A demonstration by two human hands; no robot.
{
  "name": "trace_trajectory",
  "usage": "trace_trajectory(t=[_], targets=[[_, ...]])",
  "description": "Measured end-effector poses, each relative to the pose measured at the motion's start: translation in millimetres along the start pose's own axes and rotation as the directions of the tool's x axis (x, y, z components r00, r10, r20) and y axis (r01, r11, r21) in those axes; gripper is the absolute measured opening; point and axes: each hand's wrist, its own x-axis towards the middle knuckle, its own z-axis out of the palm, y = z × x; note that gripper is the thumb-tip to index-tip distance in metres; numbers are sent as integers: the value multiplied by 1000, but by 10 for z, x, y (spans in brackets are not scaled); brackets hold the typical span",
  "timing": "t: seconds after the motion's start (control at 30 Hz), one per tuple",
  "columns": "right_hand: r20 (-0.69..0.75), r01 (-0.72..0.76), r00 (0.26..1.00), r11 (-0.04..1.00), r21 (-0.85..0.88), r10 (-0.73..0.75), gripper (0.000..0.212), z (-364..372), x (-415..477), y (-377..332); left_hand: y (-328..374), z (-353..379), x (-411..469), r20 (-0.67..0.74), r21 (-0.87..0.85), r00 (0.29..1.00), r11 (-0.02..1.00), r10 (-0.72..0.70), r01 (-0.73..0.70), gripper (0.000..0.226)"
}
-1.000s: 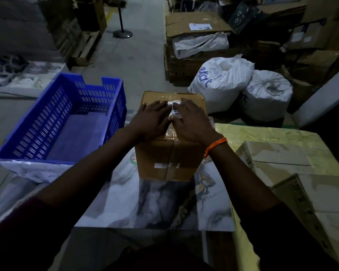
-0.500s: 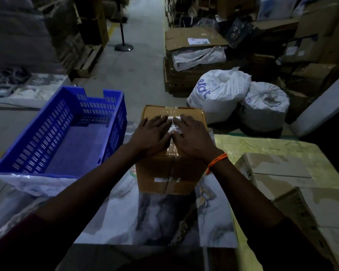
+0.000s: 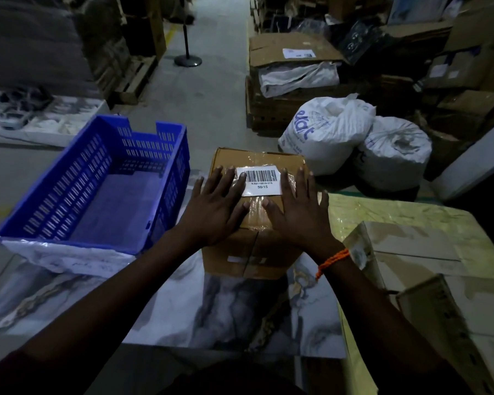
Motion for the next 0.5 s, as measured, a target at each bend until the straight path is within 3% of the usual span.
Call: trace_trajectory(t=[0.13,0.23,0.3,0.37,0.43,0.5], targets=[[12,-10,1000,991,135,9,89,-43,-6,-2,16,-11,-13,-33,-41,999,999,17,-19,85],[-75,-75,989,866,495,128,90,-96,-56,81,32,17,-52,-120,-165,992,986,-41,20,92],[-76,-130,959,666,735,272,68,-117,-179,136,39,30,-94,-111,-392,972,908,-208,150,99],[-28,-157,943,519,840,330,45,-40,-377,184,29,45,-140,-91,-587,926,771,-365,246,100],[-34,-125,947,466,876,319,38,81,-576,256,20,38,-219,-107,-703,886,665,-451,253,95],[-16,-112,959,427,897,284,47,150,-712,319,14,30,-341,-97,-755,883,613,-459,235,89]])
